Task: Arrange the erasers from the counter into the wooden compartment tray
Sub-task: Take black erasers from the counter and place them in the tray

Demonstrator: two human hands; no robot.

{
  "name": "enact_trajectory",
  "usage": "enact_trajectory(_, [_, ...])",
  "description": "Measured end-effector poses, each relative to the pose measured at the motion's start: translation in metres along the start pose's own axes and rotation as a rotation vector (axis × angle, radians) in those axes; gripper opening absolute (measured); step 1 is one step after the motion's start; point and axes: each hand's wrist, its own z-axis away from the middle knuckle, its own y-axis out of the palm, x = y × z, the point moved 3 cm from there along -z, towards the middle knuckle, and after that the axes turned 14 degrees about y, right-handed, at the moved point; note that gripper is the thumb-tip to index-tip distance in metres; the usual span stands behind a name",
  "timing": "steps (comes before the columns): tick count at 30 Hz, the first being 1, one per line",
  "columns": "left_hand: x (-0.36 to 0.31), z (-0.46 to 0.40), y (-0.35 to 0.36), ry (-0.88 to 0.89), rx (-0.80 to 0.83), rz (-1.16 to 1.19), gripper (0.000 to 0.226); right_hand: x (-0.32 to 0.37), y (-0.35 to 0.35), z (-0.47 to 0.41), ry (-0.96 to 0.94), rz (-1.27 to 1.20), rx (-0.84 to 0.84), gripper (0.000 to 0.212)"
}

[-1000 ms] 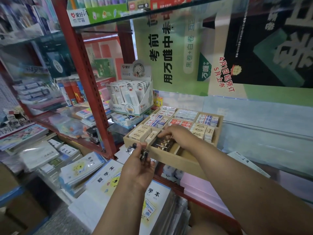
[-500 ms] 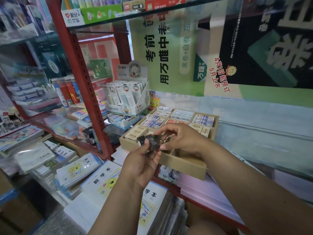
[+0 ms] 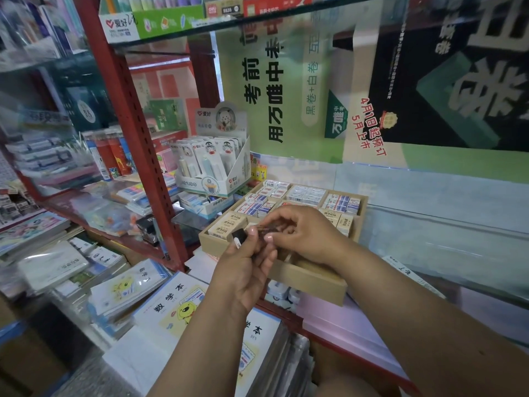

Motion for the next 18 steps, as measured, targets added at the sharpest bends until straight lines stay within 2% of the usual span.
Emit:
enact_trajectory(3, [-0.001, -0.006, -0.002, 0.044, -0.021, -0.040, 0.033, -0.004, -0.005, 0.000, 0.014, -0.060, -0.022, 0.027])
enact_trajectory(6, [-0.002, -0.009, -0.001, 0.083, -0.040, -0.101, 0.019, -0.005, -0.007, -0.001, -0.042, 0.034, -0.038, 0.024])
enact_trajectory(9, [0.001, -0.013, -0.004, 0.067, -0.068, -0.138, 0.020, -0.007, -0.011, -0.003, -0.055, 0.119, -0.140, 0.019])
enact_trajectory(13, [0.002, -0.019, -0.013, 0.032, -0.151, -0.147, 0.026, -0.021, -0.026, -0.007, 0.134, 0.150, -0.296, 0.011])
enact_trajectory(18, [0.000, -0.024, -0.026, 0.004, -0.214, -0.067, 0.022, -0.034, -0.028, -0.017, 0.304, 0.395, -0.287, 0.014])
